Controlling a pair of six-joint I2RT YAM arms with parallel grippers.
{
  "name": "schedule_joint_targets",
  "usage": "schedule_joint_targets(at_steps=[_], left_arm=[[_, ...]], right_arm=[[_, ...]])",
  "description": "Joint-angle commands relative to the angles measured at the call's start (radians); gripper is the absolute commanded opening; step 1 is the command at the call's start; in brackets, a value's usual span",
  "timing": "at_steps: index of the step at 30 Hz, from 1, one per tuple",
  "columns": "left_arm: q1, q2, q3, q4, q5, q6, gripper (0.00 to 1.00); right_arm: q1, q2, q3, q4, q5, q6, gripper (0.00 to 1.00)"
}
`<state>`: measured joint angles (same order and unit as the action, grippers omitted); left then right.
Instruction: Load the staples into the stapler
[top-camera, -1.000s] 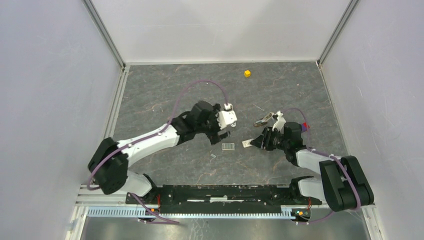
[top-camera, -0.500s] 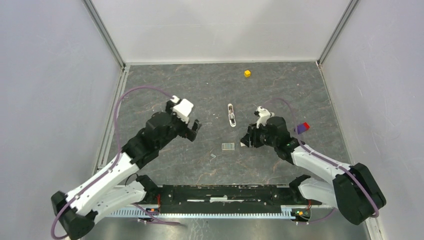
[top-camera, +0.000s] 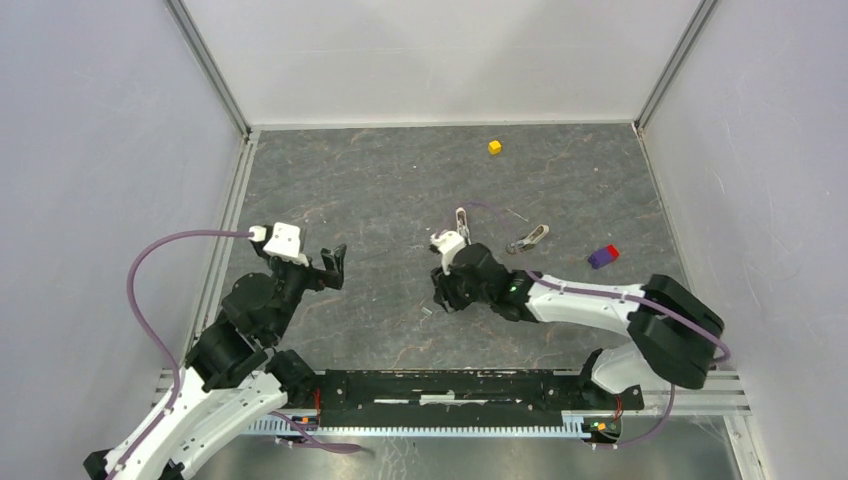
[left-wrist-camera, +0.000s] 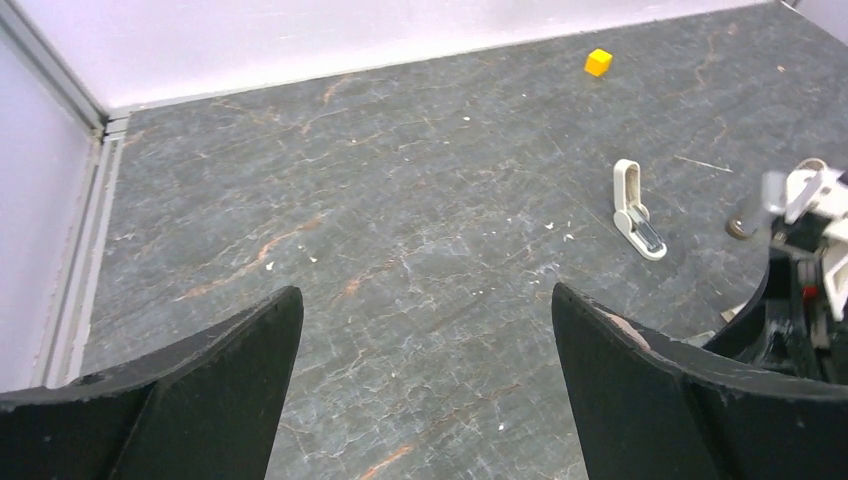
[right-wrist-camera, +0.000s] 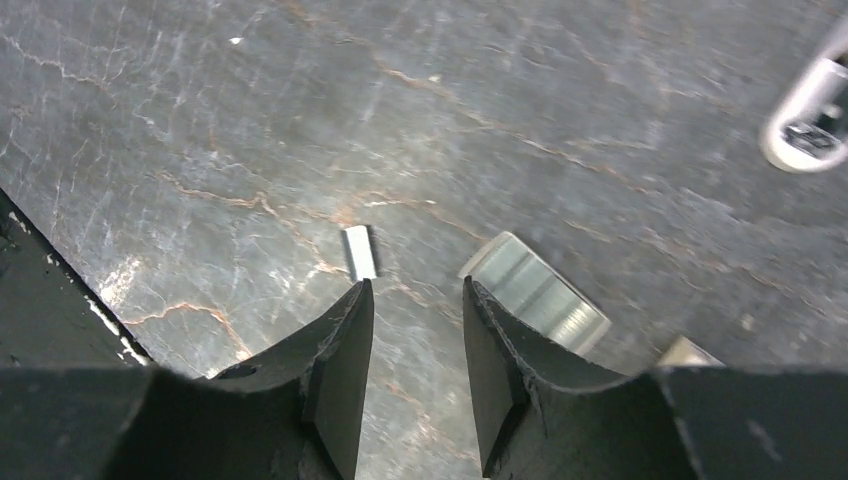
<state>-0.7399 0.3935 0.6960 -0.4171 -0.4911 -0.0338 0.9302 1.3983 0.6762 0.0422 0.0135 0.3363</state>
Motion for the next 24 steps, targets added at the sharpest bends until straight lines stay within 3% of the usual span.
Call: schedule_joint_targets(at_steps=[1, 9, 24], left_arm=[[0.000, -0.042, -0.005, -0.004, -0.079, -0.001, 1.00], [0.000, -0.089, -0.011, -0.003, -0.078, 0.009, 1.00], [0.000, -0.057, 0.001, -0.018, -0.069, 0.014, 1.00]], right_arm=[[0.079, 0.103, 0.127, -0.053, 0.106, -0.034, 0.44], [0.127, 0.276, 0.255, -0.092, 0.058, -0.089, 0.49], [0.146, 0.315, 0.240, -0.101, 0.010, -0.116, 0.47]])
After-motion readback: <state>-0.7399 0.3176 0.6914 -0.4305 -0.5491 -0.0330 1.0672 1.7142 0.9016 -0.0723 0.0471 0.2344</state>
